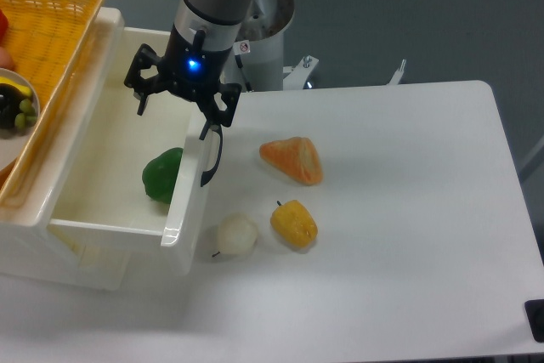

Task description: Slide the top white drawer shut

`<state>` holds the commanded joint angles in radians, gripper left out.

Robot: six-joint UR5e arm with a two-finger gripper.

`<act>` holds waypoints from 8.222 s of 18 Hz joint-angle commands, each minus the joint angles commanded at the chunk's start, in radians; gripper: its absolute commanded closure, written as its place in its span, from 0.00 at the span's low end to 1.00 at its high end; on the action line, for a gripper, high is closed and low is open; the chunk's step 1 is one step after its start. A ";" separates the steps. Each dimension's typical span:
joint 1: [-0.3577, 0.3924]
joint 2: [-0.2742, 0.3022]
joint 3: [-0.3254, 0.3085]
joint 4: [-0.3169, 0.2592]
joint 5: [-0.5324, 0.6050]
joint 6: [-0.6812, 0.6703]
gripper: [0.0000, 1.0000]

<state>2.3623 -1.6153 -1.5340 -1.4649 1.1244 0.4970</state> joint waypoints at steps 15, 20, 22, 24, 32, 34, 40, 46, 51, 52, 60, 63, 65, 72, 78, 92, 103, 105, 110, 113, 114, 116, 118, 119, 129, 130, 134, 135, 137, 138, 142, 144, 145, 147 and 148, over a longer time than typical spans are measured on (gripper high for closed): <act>0.195 0.009 -0.055 -0.005 0.028 0.046 0.00; 0.264 0.009 -0.052 0.005 0.029 0.051 0.00; 0.285 0.008 -0.052 0.005 0.041 0.051 0.00; 0.292 0.000 -0.054 0.005 0.064 0.051 0.00; 0.288 -0.041 -0.051 0.009 0.207 0.051 0.00; 0.282 -0.054 -0.051 0.020 0.271 0.051 0.00; 0.272 -0.113 -0.055 0.060 0.364 0.049 0.00; 0.270 -0.143 -0.071 0.067 0.368 0.046 0.00; 0.244 -0.153 -0.121 0.087 0.368 0.045 0.00; 0.241 -0.153 -0.121 0.087 0.367 0.040 0.00; 0.206 -0.192 -0.124 0.089 0.364 0.009 0.00; 0.173 -0.219 -0.117 0.084 0.362 0.000 0.00; 0.167 -0.227 -0.114 0.084 0.359 0.003 0.00; 0.137 -0.242 -0.114 0.083 0.341 0.000 0.00; 0.091 -0.267 -0.115 0.083 0.339 -0.018 0.00; 0.048 -0.275 -0.114 0.084 0.322 -0.044 0.00; 0.025 -0.267 -0.114 0.083 0.288 -0.044 0.00; 0.018 -0.265 -0.114 0.083 0.282 -0.048 0.00; 0.003 -0.264 -0.114 0.083 0.281 -0.054 0.00; -0.011 -0.264 -0.114 0.083 0.281 -0.054 0.00; -0.014 -0.264 -0.114 0.083 0.281 -0.057 0.00; -0.023 -0.264 -0.114 0.084 0.281 -0.061 0.00; -0.028 -0.262 -0.114 0.083 0.281 -0.063 0.00; -0.029 -0.262 -0.114 0.083 0.281 -0.063 0.00; -0.086 -0.249 -0.114 0.084 0.278 -0.081 0.00; -0.092 -0.249 -0.114 0.083 0.278 -0.081 0.00; -0.110 -0.249 -0.112 0.084 0.278 -0.084 0.00; -0.112 -0.247 -0.113 0.084 0.278 -0.084 0.00; -0.118 -0.245 -0.112 0.084 0.278 -0.084 0.00; -0.126 -0.245 -0.112 0.084 0.278 -0.084 0.00; -0.133 -0.241 -0.112 0.084 0.278 -0.086 0.00; -0.143 -0.241 -0.112 0.084 0.279 -0.086 0.00; -0.144 -0.241 -0.112 0.084 0.281 -0.087 0.00; -0.146 -0.241 -0.112 0.084 0.281 -0.089 0.00; -0.153 -0.241 -0.110 0.084 0.281 -0.089 0.00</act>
<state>2.2090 -1.8561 -1.6444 -1.3806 1.4051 0.4080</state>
